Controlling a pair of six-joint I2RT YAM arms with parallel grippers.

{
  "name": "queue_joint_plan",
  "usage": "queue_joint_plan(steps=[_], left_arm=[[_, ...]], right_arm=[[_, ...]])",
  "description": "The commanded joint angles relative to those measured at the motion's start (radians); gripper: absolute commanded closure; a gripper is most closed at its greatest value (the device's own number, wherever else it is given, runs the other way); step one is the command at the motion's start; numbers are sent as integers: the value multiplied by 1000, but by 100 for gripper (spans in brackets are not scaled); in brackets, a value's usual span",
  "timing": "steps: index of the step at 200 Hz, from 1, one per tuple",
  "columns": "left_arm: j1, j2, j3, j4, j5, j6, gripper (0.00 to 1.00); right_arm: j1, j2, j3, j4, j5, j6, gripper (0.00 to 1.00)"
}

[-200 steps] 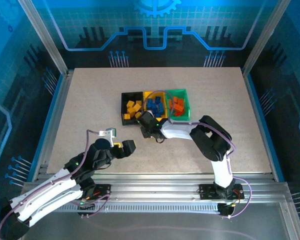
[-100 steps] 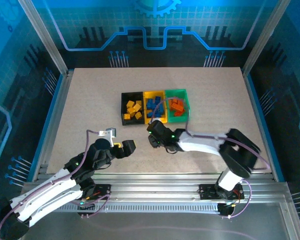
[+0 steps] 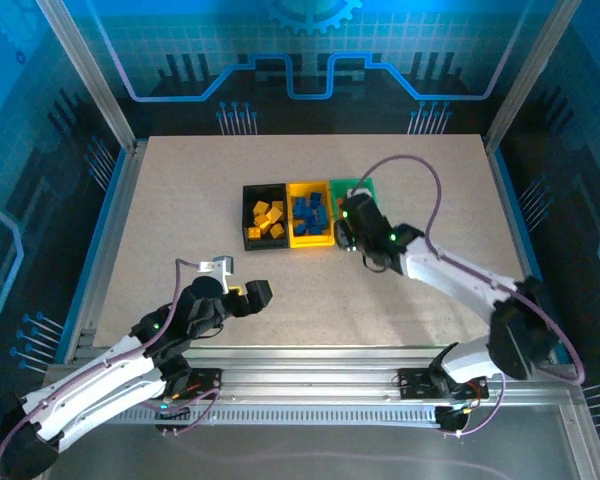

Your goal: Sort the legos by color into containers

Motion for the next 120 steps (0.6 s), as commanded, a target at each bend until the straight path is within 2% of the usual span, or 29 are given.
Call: queue_joint_plan(steps=[1, 33, 83, 99, 120], left_arm=[[-1, 0, 3, 20, -7, -21, 1], [-1, -3, 11, 8, -5, -25, 1], [-1, -5, 18, 6, -10, -22, 1], [-1, -4, 22, 5, -9, -22, 1], [-1, -1, 30, 1, -11, -18, 1]], right_arm=[[-73, 137, 106, -63, -29, -7, 68], [-112, 280, 222, -113, -16, 8, 68], [-124, 355, 269, -104, -31, 34, 60], [-126, 358, 279, -96, -36, 41, 54], [-127, 335, 276, -68, -39, 38, 34]])
